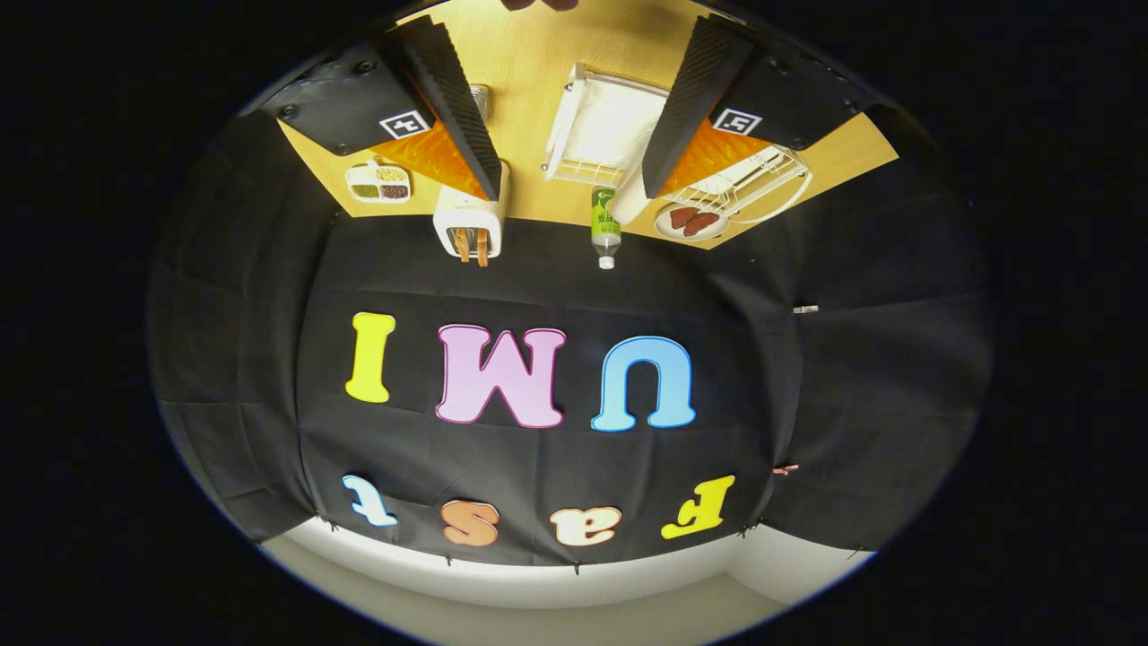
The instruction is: Take the plate from the dish rack, then take the spoon from the basket and place it into the plate.
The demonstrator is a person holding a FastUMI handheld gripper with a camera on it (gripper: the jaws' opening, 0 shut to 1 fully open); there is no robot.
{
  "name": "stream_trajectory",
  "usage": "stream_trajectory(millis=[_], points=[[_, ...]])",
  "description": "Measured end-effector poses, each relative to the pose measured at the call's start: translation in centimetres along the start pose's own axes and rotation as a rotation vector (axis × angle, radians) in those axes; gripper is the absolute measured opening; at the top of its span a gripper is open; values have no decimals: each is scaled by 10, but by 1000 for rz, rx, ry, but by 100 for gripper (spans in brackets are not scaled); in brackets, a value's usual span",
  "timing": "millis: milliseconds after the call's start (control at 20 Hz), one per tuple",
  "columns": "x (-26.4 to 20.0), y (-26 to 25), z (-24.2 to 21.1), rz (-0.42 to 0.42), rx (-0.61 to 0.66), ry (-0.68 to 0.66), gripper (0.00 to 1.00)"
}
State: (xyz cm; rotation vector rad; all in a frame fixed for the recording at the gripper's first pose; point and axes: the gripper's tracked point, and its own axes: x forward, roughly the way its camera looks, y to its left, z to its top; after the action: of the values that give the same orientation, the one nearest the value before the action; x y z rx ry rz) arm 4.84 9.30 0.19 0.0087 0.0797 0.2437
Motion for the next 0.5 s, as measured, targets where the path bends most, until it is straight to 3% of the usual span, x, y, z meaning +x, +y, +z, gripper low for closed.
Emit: stream_trajectory(millis=[250, 500], points=[[43, 33, 1, 101, 58, 97, 98], [91, 65, 1, 170, -24, 122, 98]])
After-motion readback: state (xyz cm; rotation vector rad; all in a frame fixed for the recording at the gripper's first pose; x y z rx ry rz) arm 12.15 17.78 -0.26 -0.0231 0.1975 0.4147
